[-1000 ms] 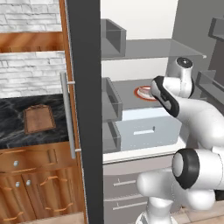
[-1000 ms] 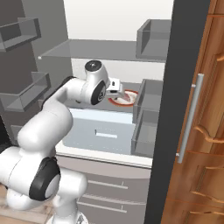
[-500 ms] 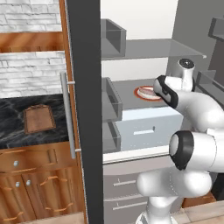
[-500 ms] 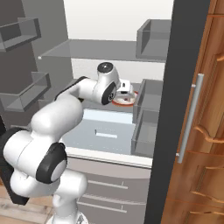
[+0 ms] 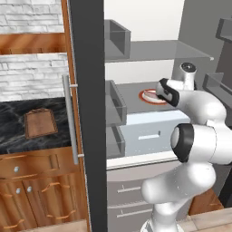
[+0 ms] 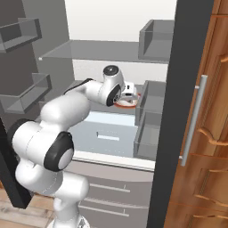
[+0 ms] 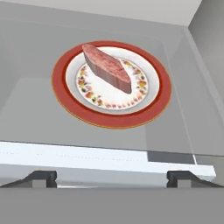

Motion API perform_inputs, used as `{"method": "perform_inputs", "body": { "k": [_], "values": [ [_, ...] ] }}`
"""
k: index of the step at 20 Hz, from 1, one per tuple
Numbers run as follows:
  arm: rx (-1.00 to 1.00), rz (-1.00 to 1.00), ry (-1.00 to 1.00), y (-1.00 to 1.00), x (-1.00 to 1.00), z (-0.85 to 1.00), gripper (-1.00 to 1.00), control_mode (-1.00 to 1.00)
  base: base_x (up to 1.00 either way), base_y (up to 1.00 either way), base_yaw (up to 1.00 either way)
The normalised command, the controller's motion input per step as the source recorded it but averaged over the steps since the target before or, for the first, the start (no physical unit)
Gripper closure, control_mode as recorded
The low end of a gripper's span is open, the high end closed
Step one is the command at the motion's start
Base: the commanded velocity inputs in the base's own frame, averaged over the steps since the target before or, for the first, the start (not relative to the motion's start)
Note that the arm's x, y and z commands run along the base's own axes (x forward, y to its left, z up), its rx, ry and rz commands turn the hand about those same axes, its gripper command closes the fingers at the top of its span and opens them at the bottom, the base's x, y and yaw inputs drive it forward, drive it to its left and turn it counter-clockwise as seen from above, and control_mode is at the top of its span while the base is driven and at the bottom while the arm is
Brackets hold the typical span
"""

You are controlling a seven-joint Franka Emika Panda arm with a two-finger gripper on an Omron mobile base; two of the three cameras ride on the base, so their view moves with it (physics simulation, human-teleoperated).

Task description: Retrieve the steak from the fridge and place it on the cutting board.

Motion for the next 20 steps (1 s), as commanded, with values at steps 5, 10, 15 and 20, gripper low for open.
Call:
{"method": "perform_inputs", "body": {
  "k": [5,10,15,20],
  "values": [
    [0.0,0.05,0.0,-0.13,0.44,-0.18,-1.0,-1.0,0.0,0.0,0.0],
    [0.0,0.05,0.01,-0.24,0.52,-0.07,-1.0,-1.0,0.0,0.0,0.0],
    [0.0,0.01,0.0,0.0,0.35,-0.12,-1.0,-1.0,0.0,0.0,0.0],
    [0.0,0.01,0.0,0.0,0.32,-0.23,-1.0,-1.0,0.0,0.0,0.0]
  ]
}}
